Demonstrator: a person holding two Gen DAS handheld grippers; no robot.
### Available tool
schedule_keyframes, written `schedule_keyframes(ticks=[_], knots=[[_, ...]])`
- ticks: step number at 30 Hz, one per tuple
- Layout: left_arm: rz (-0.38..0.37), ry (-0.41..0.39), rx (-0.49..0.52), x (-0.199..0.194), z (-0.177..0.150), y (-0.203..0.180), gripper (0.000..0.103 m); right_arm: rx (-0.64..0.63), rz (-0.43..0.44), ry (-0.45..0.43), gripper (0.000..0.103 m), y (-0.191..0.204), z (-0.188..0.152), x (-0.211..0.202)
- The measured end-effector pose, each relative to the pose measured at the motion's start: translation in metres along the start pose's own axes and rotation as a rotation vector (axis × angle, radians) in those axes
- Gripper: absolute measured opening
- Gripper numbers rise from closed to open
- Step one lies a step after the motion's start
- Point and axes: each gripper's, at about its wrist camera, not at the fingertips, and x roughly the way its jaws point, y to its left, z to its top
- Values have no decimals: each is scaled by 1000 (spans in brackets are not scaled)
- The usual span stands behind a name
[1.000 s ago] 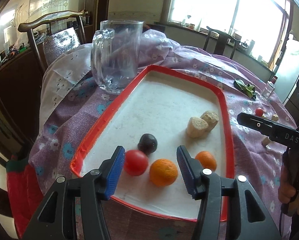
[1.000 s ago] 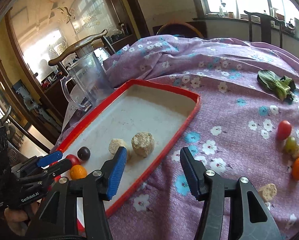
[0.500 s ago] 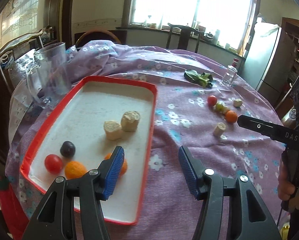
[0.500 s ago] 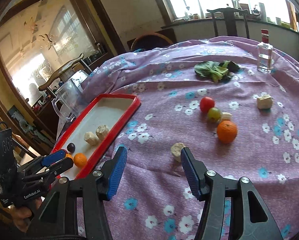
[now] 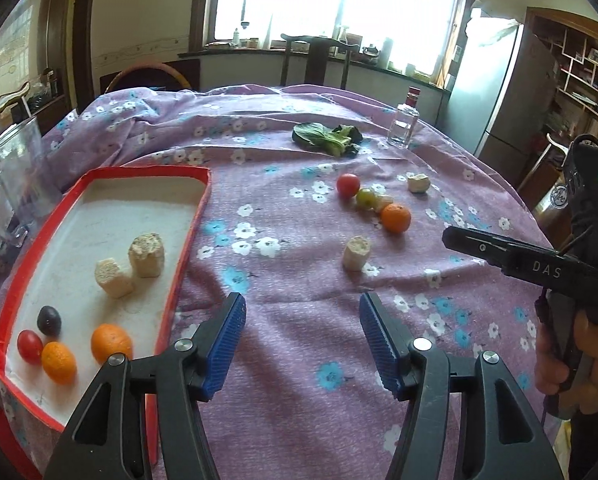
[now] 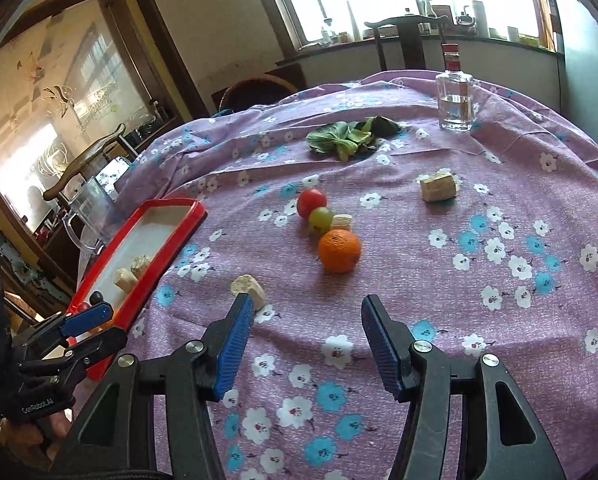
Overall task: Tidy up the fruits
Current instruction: 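Grasp a round beige cake with the left tool while the right tool grasps an orange, then carry the beige cake and the orange over the red-rimmed tray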
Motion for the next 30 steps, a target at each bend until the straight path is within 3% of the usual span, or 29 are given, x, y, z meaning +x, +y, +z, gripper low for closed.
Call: schedule_keyframes(ticks=[16, 22, 23, 26, 30], knots=[[-44, 85, 20, 95, 39, -34, 59, -52, -39, 82, 54, -16, 30, 66], [-37, 104, 32, 121, 42, -38, 56, -61, -28, 113, 38, -19, 32, 87], [-37, 106, 36, 125, 42, -38, 52, -61, -18, 107, 37, -20, 32, 87], [-46, 127, 41, 138, 43, -38, 29, -64, -40, 97, 36, -21, 30, 83], [-38, 123, 56, 146, 43, -41, 25, -32, -40, 78, 36, -29, 26, 69]])
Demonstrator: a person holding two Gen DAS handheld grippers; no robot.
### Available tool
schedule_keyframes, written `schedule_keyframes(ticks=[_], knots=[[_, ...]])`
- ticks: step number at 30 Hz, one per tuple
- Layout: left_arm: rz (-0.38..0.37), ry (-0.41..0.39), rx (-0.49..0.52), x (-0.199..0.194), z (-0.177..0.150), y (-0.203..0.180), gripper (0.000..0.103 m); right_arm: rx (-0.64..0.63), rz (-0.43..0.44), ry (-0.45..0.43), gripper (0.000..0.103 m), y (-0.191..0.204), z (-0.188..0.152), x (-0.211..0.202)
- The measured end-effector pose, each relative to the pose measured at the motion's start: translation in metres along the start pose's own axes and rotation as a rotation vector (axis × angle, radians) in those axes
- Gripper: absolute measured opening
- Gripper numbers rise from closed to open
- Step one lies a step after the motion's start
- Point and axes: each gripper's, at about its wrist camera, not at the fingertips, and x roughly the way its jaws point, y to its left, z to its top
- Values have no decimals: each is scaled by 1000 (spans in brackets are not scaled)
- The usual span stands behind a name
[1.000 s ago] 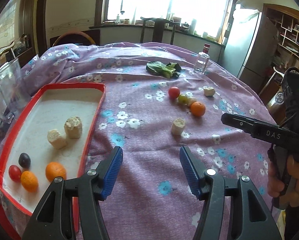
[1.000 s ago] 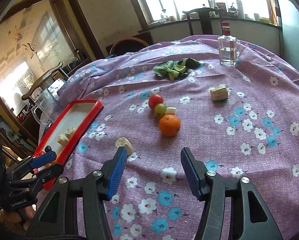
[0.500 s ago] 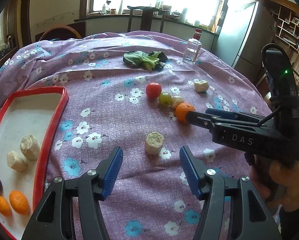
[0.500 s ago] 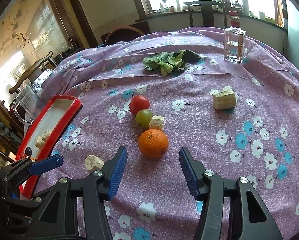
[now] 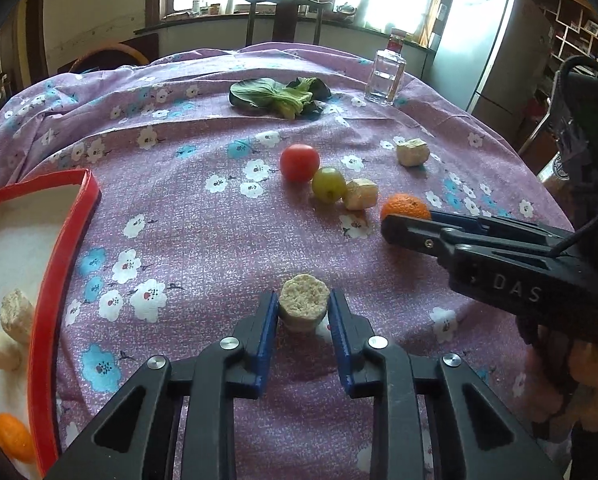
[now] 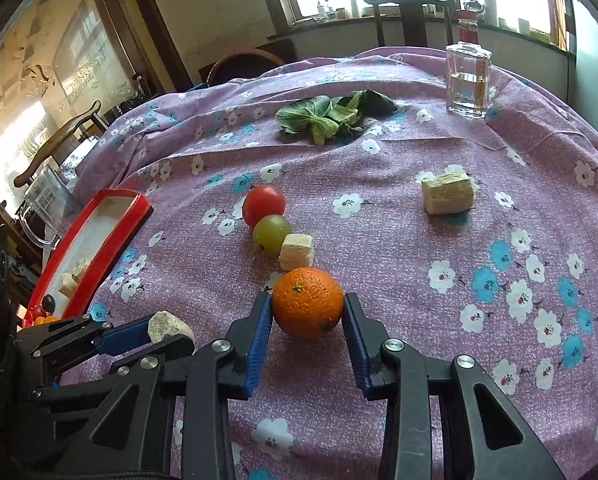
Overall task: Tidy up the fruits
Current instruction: 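Carry the beige cake and the orange over the red-rimmed tray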
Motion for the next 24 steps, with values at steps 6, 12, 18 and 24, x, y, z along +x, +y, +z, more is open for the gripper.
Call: schedule_keyframes(ticks=[6, 12, 18, 24], knots=[[1, -20, -7, -9, -5, 1, 25, 24, 9, -21, 36, -3, -8, -20], [19, -48, -37, -34, -14, 9, 25, 12, 39, -38, 36, 11, -13, -36], [39, -69, -68, -62, -24, 19, 25, -21, 63, -36, 36, 34, -19, -44], [65, -90, -90, -85, -35, 32, 25, -53, 83, -31, 36, 57, -23, -46]])
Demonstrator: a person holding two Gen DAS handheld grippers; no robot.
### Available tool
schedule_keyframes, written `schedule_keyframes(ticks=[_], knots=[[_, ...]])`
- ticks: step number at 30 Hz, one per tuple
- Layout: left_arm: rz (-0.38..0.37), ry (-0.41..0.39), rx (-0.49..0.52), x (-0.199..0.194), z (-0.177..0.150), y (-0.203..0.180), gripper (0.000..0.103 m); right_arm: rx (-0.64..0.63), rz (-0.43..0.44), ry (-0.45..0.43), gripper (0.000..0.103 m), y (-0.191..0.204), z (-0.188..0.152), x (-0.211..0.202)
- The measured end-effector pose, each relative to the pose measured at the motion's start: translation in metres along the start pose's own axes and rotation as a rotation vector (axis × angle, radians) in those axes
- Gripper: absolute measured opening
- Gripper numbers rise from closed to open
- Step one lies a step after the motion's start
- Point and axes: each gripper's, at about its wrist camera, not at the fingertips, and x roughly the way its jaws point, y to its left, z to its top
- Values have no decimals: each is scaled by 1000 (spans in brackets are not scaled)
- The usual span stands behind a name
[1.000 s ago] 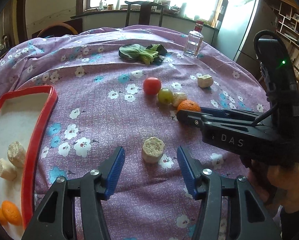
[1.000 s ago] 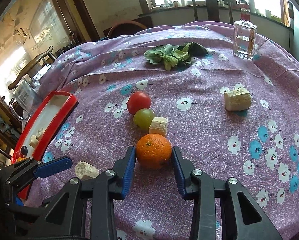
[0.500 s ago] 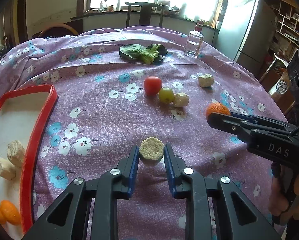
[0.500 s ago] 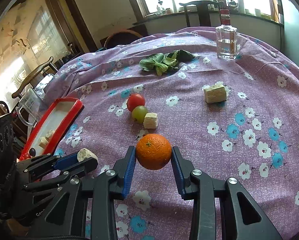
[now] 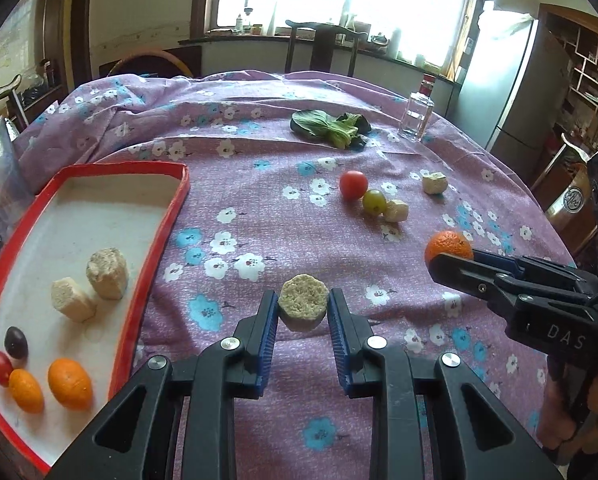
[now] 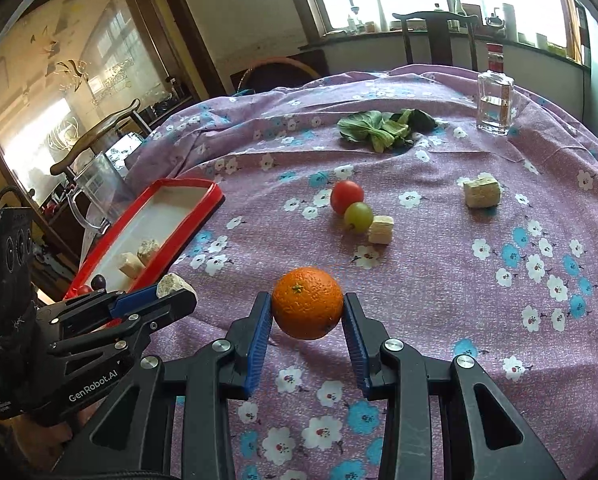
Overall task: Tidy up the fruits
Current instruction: 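Carry the beige cake and the orange over the red-rimmed tray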
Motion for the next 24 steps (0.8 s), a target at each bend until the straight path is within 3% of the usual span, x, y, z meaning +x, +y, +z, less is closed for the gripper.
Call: schedule_keyframes(ticks=[12, 24], knots=[[46, -31, -46, -38, -11, 38, 25, -65, 48, 10, 36, 51, 0, 8], [81, -38, -83, -52, -15, 70, 25, -128, 72, 28, 36, 89, 9, 23]])
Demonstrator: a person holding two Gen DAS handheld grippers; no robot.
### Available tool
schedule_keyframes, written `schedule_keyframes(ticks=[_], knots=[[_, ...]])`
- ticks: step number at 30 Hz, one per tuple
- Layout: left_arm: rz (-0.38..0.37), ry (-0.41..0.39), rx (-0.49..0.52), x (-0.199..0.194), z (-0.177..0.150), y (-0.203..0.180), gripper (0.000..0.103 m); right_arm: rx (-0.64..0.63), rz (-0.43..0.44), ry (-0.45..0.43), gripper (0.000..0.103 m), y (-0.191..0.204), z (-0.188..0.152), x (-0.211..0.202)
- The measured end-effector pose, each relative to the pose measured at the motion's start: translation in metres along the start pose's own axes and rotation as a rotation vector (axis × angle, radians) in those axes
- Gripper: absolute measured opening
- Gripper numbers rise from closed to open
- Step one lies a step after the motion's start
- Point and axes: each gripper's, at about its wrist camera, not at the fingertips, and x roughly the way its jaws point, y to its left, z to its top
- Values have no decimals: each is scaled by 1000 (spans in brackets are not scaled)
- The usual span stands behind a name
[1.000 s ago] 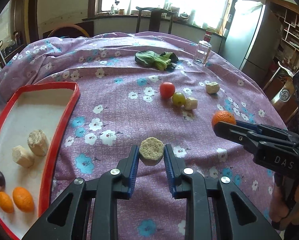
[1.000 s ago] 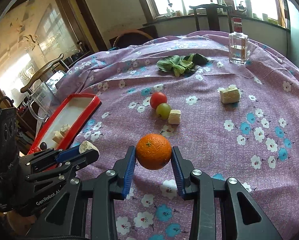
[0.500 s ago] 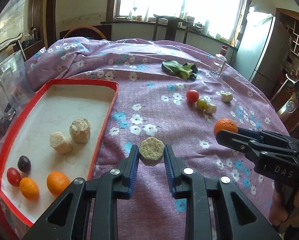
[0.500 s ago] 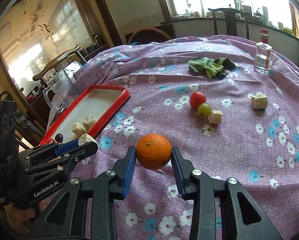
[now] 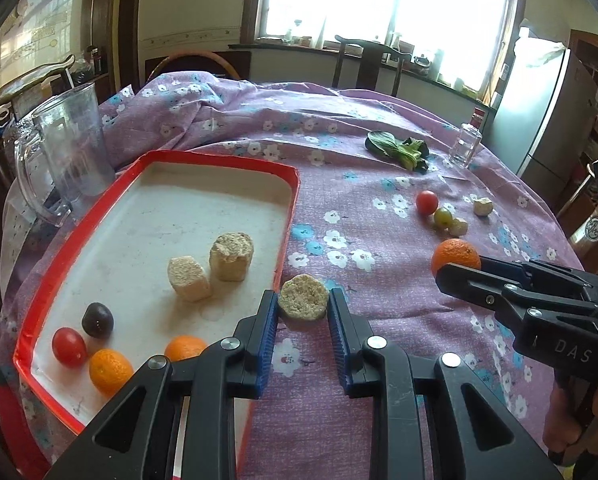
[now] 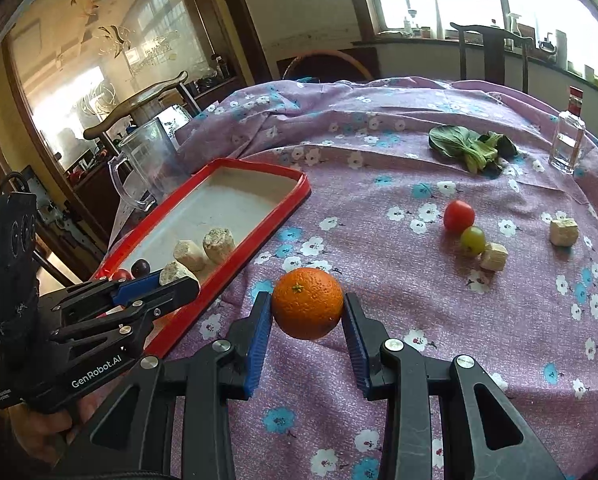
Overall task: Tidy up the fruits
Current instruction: 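Carry the beige cake and the orange over the red-rimmed tray, then lower the cake and orange into the tray and open both tools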
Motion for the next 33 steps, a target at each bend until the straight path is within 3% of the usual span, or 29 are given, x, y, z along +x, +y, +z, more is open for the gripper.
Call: schedule_keyframes(ticks=[21, 33], knots=[[32, -10, -62, -10, 0, 46, 25, -68, 42, 16, 36, 43, 22, 29], [104, -32, -125, -14, 22, 97, 25, -100, 60, 26, 36, 73, 69, 75]])
